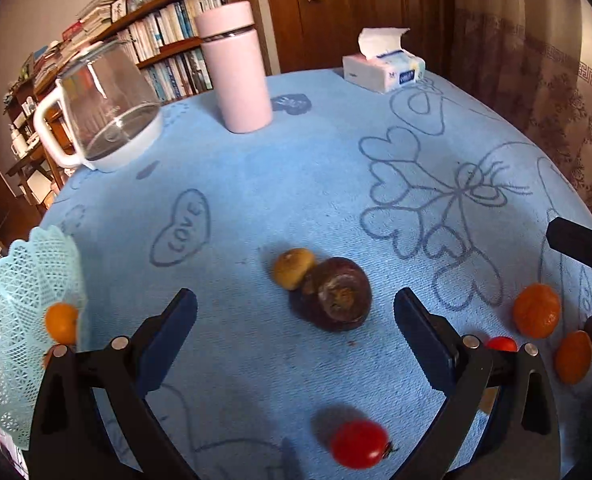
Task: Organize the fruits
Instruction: 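Move the left tool to the dark brown fruit and close on it, then lift the dark brown fruit with the left tool while the right tool grasps an orange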
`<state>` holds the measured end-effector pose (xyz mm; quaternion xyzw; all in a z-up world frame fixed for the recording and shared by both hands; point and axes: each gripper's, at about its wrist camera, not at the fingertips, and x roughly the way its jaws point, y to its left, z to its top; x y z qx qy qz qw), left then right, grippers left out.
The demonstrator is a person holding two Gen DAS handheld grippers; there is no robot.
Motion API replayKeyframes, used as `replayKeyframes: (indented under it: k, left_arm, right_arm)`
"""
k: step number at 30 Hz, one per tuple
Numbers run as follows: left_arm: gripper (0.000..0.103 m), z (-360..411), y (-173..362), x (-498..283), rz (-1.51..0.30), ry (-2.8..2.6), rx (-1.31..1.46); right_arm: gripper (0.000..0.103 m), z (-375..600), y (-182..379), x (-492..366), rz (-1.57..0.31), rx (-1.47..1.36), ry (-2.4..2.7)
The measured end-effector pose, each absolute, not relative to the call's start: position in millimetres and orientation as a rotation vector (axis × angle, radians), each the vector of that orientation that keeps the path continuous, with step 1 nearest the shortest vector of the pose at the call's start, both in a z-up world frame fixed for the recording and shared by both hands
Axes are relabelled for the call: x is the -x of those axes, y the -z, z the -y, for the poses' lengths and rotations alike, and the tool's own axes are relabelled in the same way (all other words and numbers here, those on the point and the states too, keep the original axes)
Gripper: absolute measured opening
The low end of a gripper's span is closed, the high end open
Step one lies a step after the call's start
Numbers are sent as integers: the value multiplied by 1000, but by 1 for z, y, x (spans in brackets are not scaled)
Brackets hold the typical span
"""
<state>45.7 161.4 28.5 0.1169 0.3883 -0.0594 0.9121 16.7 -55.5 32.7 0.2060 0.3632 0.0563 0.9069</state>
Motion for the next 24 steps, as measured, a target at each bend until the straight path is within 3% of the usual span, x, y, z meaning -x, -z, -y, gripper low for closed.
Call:
replayKeyframes:
  k: [6,9,13,15,19,24]
  left_arm:
    - [99,-152,-17,-59,-845,162,-211]
    - [79,-150,-11,-67,-876,171,-191]
    - [70,-152,-5,-70,-892,177,-158]
    - [56,-154,-6,-69,-882,170,-158]
    - [43,-158,-10,-65,-877,190,-134]
    - [42,-162,-13,-56,-869,195,-119]
  right_arm:
    - [79,58,-29,-16,-754,-439,-110]
    - [79,57,-27,-17,-760,-442,-113]
    - [79,56,-28,-17,-755,-428,-113]
    - [79,55,-27,-17,-756,-422,-115]
    - [79,53,-26,-18,-762,-418,-120]
    - [79,54,-26,-18,-760,-419,-121]
